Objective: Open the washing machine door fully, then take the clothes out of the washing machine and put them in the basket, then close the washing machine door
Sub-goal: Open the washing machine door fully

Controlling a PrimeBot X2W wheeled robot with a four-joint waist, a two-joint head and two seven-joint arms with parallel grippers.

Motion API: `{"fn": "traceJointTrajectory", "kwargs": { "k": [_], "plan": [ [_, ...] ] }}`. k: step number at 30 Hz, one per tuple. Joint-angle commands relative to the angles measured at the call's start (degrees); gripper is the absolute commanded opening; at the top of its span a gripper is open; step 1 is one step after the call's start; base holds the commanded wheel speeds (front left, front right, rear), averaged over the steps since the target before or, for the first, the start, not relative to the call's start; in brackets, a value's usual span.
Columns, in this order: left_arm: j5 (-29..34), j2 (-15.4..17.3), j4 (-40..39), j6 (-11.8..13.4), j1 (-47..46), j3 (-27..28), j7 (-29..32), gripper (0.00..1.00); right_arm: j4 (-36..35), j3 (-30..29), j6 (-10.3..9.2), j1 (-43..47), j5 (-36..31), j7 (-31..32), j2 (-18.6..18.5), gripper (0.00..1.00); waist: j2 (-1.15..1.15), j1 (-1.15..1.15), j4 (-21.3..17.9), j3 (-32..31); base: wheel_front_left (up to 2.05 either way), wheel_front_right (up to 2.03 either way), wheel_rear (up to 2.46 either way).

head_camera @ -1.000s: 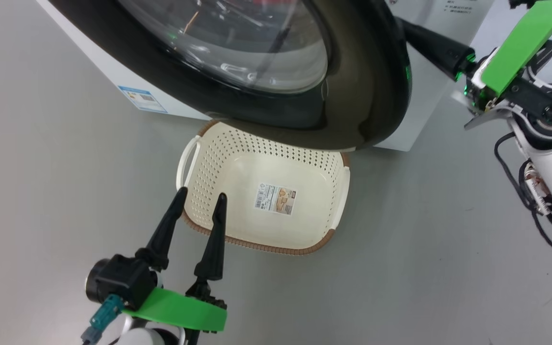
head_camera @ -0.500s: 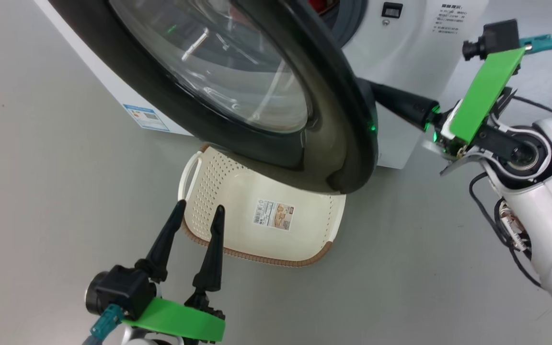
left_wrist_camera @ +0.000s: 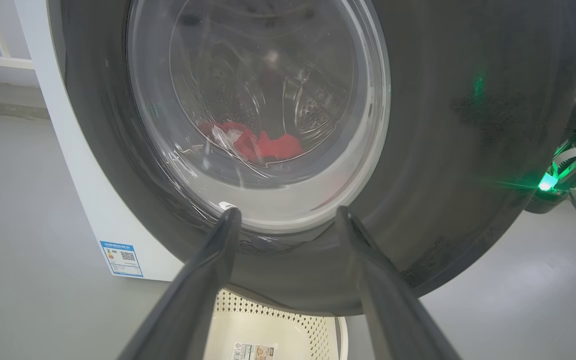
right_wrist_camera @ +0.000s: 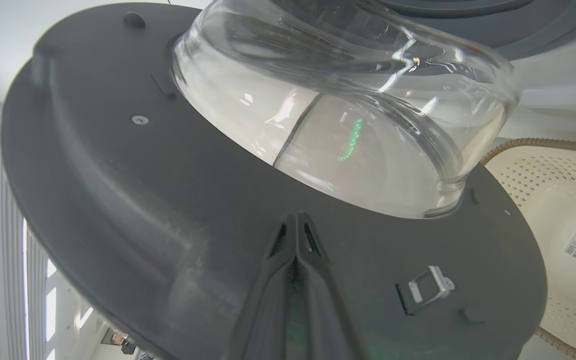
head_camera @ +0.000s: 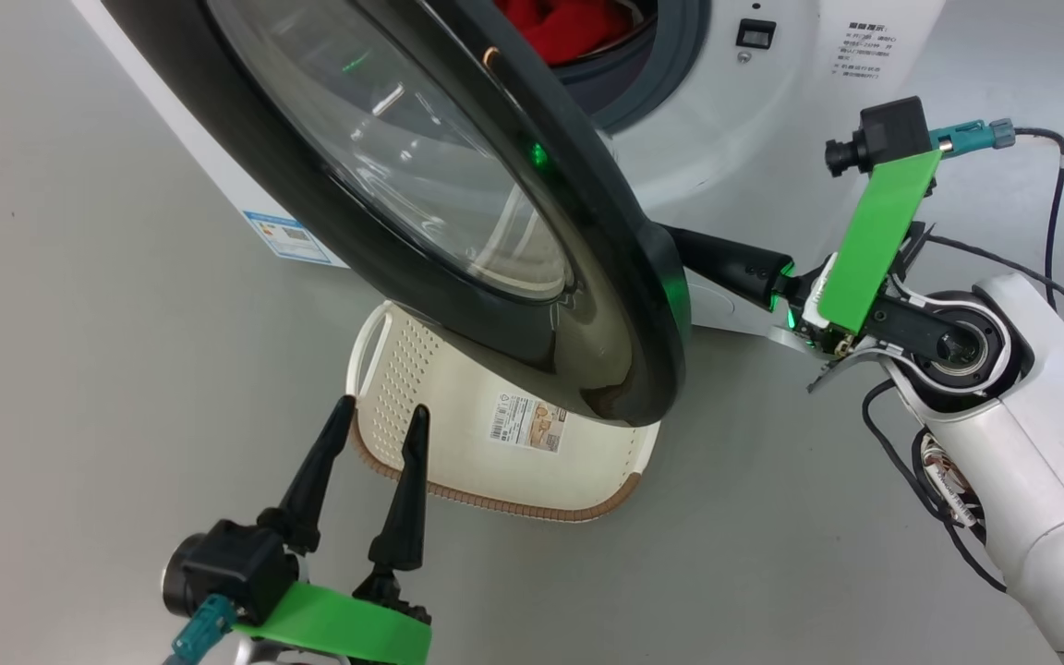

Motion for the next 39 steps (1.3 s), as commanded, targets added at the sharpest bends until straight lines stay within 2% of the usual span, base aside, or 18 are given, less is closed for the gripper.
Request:
{"fn": "traceJointTrajectory", "kwargs": {
  "k": [1, 11, 21, 22, 24, 26, 27, 28, 29, 39],
  "plan": [
    [0.75, 0.58, -1.50, 0.29, 0.56, 2.00, -0.69, 1.00, -1.74, -0.27, 0.41, 1.18, -0.67, -0.33, 0.92, 0.00, 0.00, 0.00, 0.00, -0.04, 0.00, 0.00, 0.00],
    [0.42, 0.58, -1.11, -0.15, 0.46, 1.80, -0.69, 1.00, -1.00, -2.59, 0.41, 2.12, -3.12, -3.97, 1.36, 0.00, 0.00, 0.00, -0.10, -0.73, 0.00, 0.00, 0.00],
    [1.41, 0.58, 0.32, -1.40, 0.84, 2.42, -0.69, 1.00, -0.95, -5.11, 0.41, 6.83, -5.26, -8.13, -0.12, 0.01, 0.00, 0.00, -1.29, -2.48, 0.00, 0.00, 0.00],
    [1.54, 0.58, 0.44, -1.53, 0.89, 2.57, -0.69, 1.00, -1.08, -5.30, 0.41, 7.56, -5.53, -8.68, -0.34, 0.15, 0.00, 0.00, -1.44, -2.63, 0.00, 0.00, 0.00],
    [1.79, 0.58, 0.67, -1.73, 1.04, 2.99, -0.69, 1.00, -1.41, -5.74, 0.41, 9.16, -5.89, -9.80, -0.67, 0.30, 0.00, 0.00, -1.85, -3.02, 0.00, 0.00, 0.00],
    [1.98, 0.58, 0.85, -1.88, 1.24, 3.35, -0.69, 1.00, -1.78, -6.04, 0.41, 10.81, -6.33, -10.93, -0.99, 0.51, 0.00, 0.00, -2.20, -3.38, 0.00, 0.00, 0.00],
    [1.98, 0.58, 0.85, -1.88, 1.24, 3.35, -0.69, 1.00, -1.78, -6.04, 0.41, 10.81, -6.33, -10.93, -0.99, 0.51, 0.00, 0.00, -2.20, -3.38, 0.00, 0.00, 0.00],
    [2.07, 0.58, 0.93, -1.94, 1.39, 3.51, -0.69, 1.00, -1.99, -6.15, 0.41, 11.74, -6.43, -11.39, -1.11, 0.84, 0.00, 0.00, -2.37, -3.56, 0.00, 0.00, 0.00],
    [2.14, 0.58, 1.03, -2.02, 1.52, 3.67, -0.69, 1.00, -2.25, -6.15, 0.41, 12.66, -6.71, -11.82, -1.34, 1.00, 0.00, 0.00, -2.53, -3.75, 0.00, 0.00, 0.00],
    [3.38, 0.58, 2.07, -2.90, 2.57, 5.84, -0.69, 1.00, -4.47, -4.91, 0.41, 21.44, -10.09, -18.37, -2.42, 1.00, 0.00, 0.00, -4.58, -4.95, 0.00, 0.00, 0.00]
  ]
}}
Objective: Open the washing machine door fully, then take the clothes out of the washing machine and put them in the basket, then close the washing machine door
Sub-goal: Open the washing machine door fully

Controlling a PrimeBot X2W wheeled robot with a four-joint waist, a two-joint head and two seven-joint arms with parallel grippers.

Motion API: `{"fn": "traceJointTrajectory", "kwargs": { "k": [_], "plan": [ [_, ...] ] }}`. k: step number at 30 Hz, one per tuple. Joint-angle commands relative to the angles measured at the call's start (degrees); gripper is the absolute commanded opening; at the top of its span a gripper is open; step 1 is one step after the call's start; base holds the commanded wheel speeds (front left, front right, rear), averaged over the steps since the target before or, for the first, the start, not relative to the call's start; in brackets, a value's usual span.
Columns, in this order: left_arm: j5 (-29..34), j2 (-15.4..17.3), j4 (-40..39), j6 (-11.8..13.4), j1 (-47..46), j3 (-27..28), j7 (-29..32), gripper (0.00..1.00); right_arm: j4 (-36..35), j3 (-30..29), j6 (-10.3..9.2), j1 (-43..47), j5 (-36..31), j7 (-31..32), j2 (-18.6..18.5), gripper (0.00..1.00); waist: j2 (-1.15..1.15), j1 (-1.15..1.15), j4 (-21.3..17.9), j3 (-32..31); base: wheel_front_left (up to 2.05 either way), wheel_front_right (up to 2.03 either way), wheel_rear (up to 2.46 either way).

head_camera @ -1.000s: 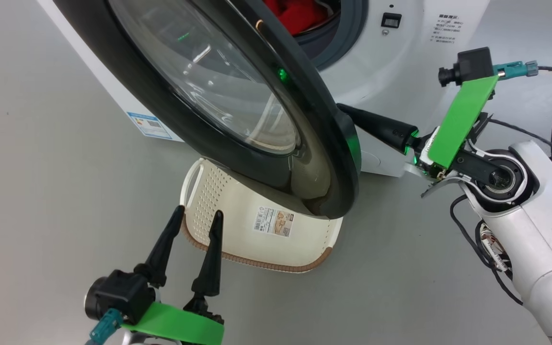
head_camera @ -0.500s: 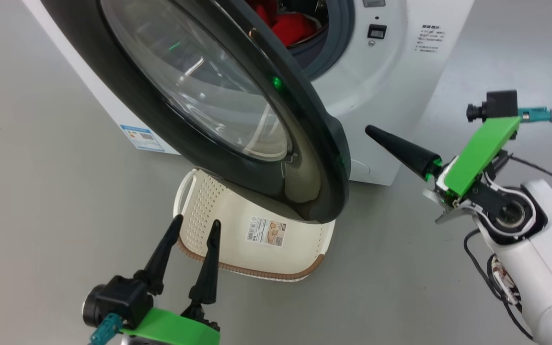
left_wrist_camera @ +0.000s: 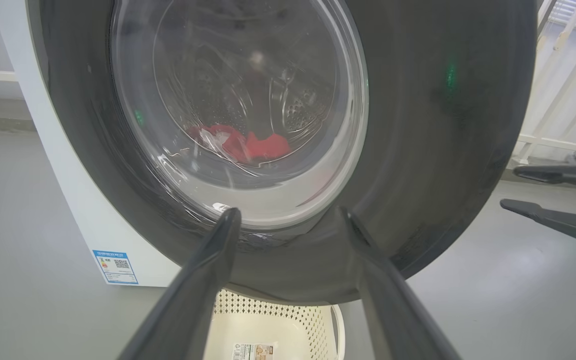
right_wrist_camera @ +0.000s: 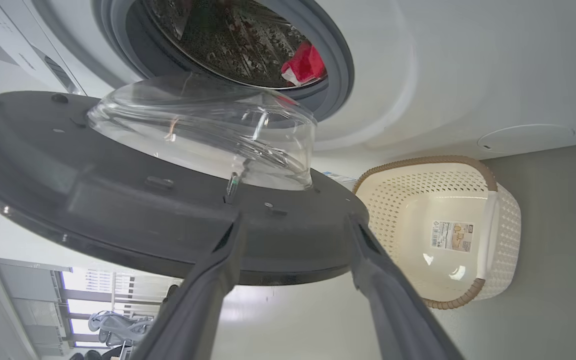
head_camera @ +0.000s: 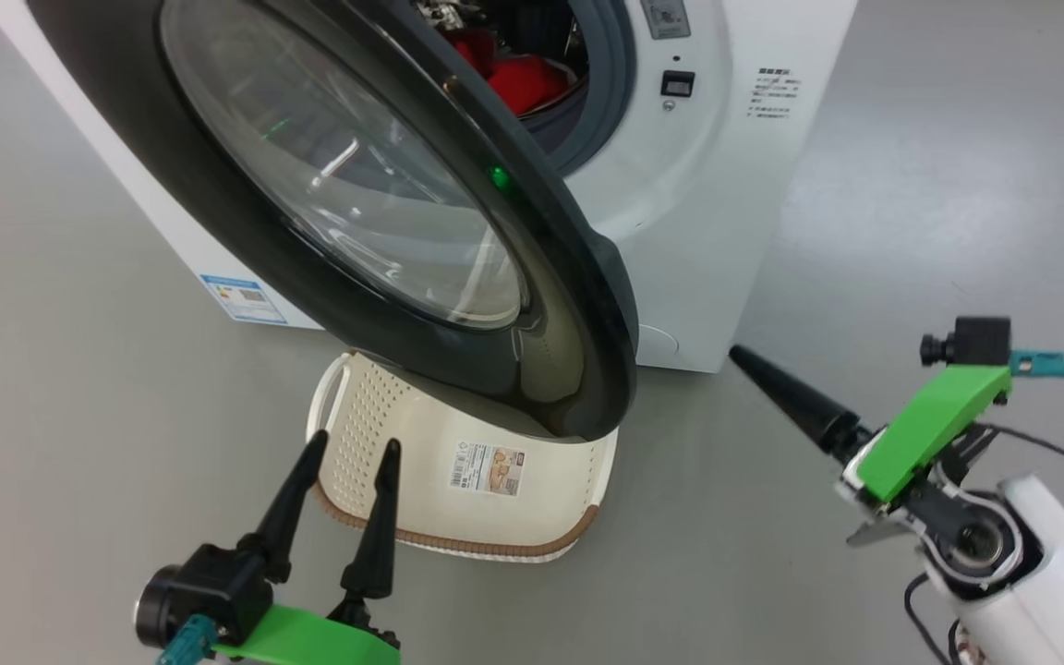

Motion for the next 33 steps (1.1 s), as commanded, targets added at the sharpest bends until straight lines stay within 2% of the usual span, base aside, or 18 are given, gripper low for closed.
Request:
{"fn": "traceJointTrajectory", "kwargs": {
  "k": [1, 9, 25, 28, 33],
  "plan": [
    [0.53, 0.52, -0.98, -0.28, 0.16, 2.25, -0.69, 1.00, -1.73, 1.23, 0.40, 0.91, -1.12, -0.88, -0.43, 1.00, 0.00, 0.00, -0.59, -0.15, 0.00, 0.00, 0.00],
    [1.15, 0.52, -0.42, -0.72, 0.30, 3.72, -0.69, 1.00, 0.07, 5.03, 0.40, 4.37, -6.43, -8.36, -2.56, 1.00, 0.00, 0.00, -2.37, -0.06, 0.00, 0.00, 0.00],
    [1.62, 0.52, 1.07, -1.15, 1.12, 6.23, -0.69, 1.00, 7.87, 14.61, 0.40, 6.15, -18.79, -30.16, -6.50, 1.00, 0.00, 0.00, -5.48, -0.76, 0.00, 0.00, 0.00],
    [1.71, 0.52, 1.11, -1.23, 0.99, 6.55, -0.69, 1.00, 9.32, 15.50, 0.40, 6.00, -21.55, -32.36, -6.48, 1.00, 0.00, 0.00, -5.73, -0.61, 0.00, 0.00, 0.00],
    [1.81, 0.52, 1.12, -1.29, 0.82, 6.83, -0.69, 1.00, 10.18, 13.56, 0.40, 6.07, -25.64, -33.37, -5.49, 1.00, 0.00, 0.00, -6.03, -0.43, 0.00, 0.00, 0.00]
  ]
}}
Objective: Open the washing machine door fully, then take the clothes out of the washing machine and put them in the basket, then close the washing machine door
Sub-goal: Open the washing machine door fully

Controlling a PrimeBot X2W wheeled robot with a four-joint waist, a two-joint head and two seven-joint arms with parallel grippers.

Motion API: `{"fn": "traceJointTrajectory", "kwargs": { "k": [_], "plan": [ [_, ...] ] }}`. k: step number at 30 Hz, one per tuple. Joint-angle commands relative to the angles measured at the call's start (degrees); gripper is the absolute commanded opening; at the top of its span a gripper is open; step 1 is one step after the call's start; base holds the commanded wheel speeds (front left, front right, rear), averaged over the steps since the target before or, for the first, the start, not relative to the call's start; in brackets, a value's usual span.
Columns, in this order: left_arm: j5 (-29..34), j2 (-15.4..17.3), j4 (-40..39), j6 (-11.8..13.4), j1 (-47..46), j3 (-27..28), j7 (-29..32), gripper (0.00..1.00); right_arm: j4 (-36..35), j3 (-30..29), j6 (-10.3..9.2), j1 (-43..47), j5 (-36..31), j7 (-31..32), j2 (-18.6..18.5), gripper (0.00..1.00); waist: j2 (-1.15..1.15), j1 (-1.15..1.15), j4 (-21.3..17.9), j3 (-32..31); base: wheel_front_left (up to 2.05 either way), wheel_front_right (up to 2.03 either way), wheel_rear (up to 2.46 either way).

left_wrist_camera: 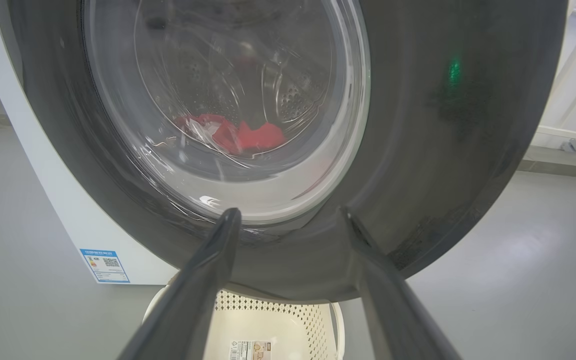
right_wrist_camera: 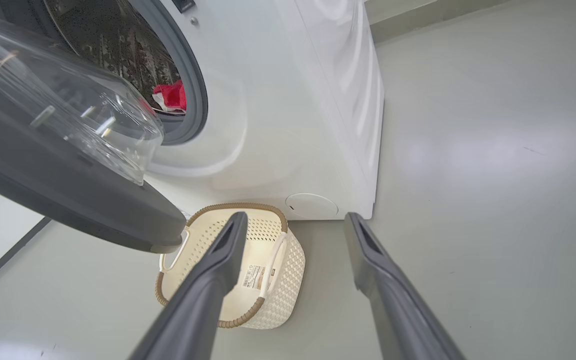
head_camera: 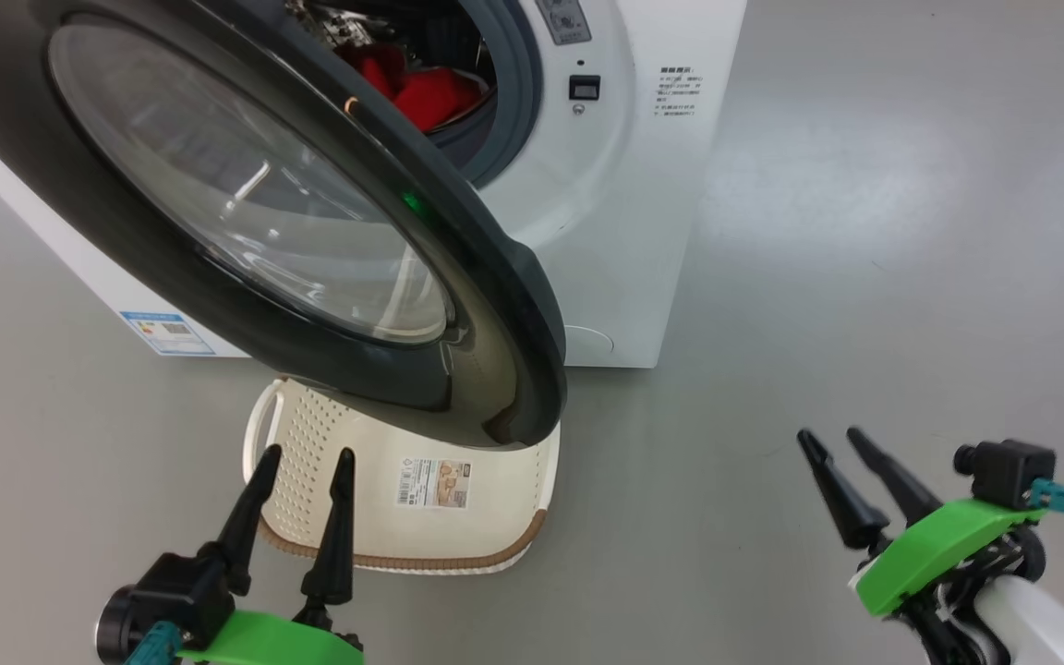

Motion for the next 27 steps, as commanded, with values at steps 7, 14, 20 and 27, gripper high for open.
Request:
{"fn": "traceJointTrajectory", "kwargs": {
  "k": [7, 14, 20, 27],
  "plan": [
    [0.77, 0.52, -0.91, -0.78, -0.14, 2.30, -0.69, 1.00, -5.35, -13.76, 0.39, 5.46, -14.60, -0.77, 4.38, 1.00, 0.00, 0.00, -0.10, 0.16, 0.00, 0.00, 0.00],
    [0.80, 0.52, -1.25, -0.73, -0.14, 2.42, -0.69, 1.00, -12.56, -26.14, 0.39, 11.09, -26.12, -0.78, 10.77, 1.00, 0.00, 0.00, 0.10, 0.16, 0.00, 0.00, 0.00],
    [1.04, 0.52, -1.61, -0.77, -0.25, 2.53, -0.69, 1.00, -18.13, -31.59, 0.39, 13.87, -33.47, -0.78, 14.08, 1.00, 0.00, 0.00, 0.27, 0.25, 0.00, 0.00, 0.00],
    [1.04, 0.52, -1.77, -0.69, 0.03, 2.51, -0.69, 1.00, -19.45, -33.09, 0.39, 16.53, -37.93, -0.78, 15.57, 1.00, 0.00, 0.00, 0.49, -0.14, 0.00, 0.00, 0.00]
  ]
}}
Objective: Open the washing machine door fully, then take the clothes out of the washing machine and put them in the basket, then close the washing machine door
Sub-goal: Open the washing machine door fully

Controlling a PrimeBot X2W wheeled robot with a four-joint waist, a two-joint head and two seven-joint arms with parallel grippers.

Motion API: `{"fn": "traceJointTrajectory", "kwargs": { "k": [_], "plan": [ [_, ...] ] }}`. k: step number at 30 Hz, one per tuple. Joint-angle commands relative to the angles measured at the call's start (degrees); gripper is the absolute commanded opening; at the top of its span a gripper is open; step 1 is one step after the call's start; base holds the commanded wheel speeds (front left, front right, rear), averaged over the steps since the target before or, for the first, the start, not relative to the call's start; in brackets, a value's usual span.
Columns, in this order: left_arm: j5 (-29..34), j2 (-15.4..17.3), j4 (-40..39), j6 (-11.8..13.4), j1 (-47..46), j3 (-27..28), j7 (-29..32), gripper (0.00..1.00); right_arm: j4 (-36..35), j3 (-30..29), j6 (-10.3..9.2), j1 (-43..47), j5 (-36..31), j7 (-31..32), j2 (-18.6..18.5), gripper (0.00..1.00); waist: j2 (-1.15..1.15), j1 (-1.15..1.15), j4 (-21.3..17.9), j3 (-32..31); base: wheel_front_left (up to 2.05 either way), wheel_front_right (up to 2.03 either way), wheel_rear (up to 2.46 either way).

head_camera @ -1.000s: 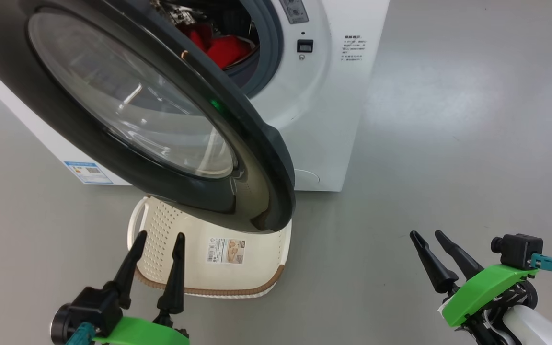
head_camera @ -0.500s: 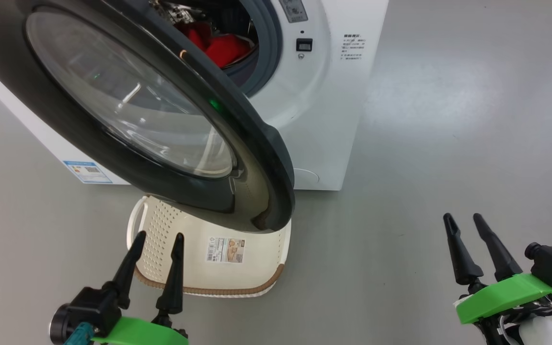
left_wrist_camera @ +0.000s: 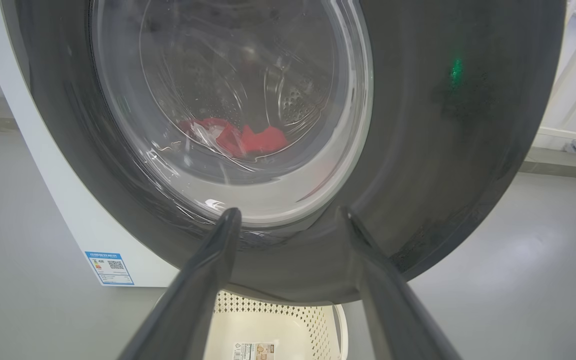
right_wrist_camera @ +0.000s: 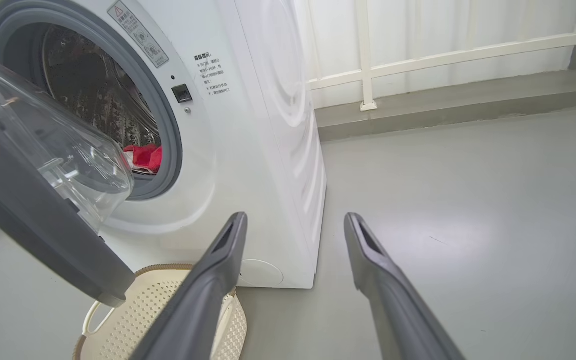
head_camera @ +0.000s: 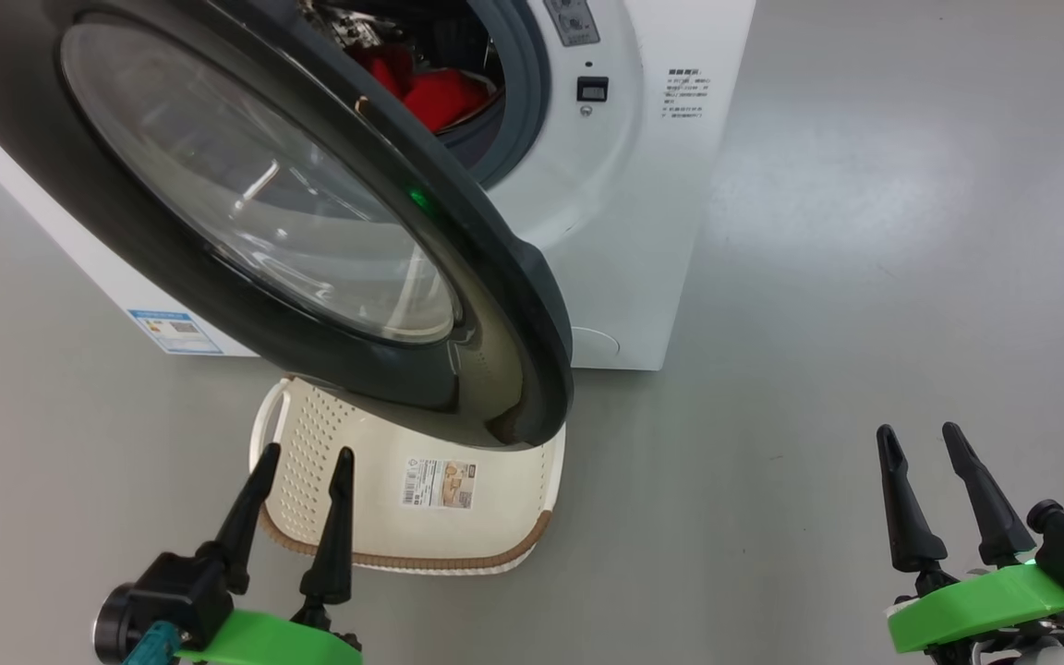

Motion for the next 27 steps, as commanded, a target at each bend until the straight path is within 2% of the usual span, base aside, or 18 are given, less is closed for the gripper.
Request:
{"fn": "traceJointTrajectory", "kwargs": {
  "k": [1, 9, 24, 25, 26, 27],
  "plan": [
    [0.61, 0.52, -1.57, -0.19, 0.10, 2.07, -0.69, 1.00, -1.56, 1.19, 0.37, 0.32, -1.29, -0.37, -0.47, 1.00, 0.00, 0.00, 0.02, -0.12, 0.00, 0.00, 0.00],
    [0.31, 0.52, -1.47, 0.06, 0.93, 1.63, -0.69, 1.00, -1.62, 1.59, 0.37, 1.17, -3.76, -0.37, 0.11, 1.00, 0.00, 0.00, 0.02, -0.75, 0.00, 0.00, 0.00],
    [-0.16, 0.52, -1.83, 0.19, 1.19, 1.03, -0.69, 1.00, -2.10, 2.59, 0.37, 0.75, -2.49, -0.37, 0.21, 1.00, 0.00, 0.00, 0.72, -0.99, 0.00, 0.00, 0.00],
    [-0.19, 0.52, -1.88, 0.19, 1.24, 0.99, -0.69, 1.00, -2.27, 2.77, 0.37, 0.59, -1.82, -0.37, 0.28, 0.88, 0.00, 0.00, 0.76, -1.00, 0.00, 0.00, 0.00],
    [-0.22, 0.52, -1.92, 0.19, 1.29, 0.95, -0.69, 1.00, -2.52, 3.02, 0.37, 0.35, -1.02, -0.37, 0.36, 0.52, 0.00, 0.00, 0.79, -1.02, 0.00, 0.00, 0.00],
    [-0.28, 0.52, -1.98, 0.20, 1.35, 0.92, -0.69, 1.00, -2.76, 3.36, 0.37, 0.03, -0.14, -0.37, 0.45, 0.38, 0.00, 0.00, 0.81, -1.03, 0.00, 0.00, 0.00]
  ]
}}
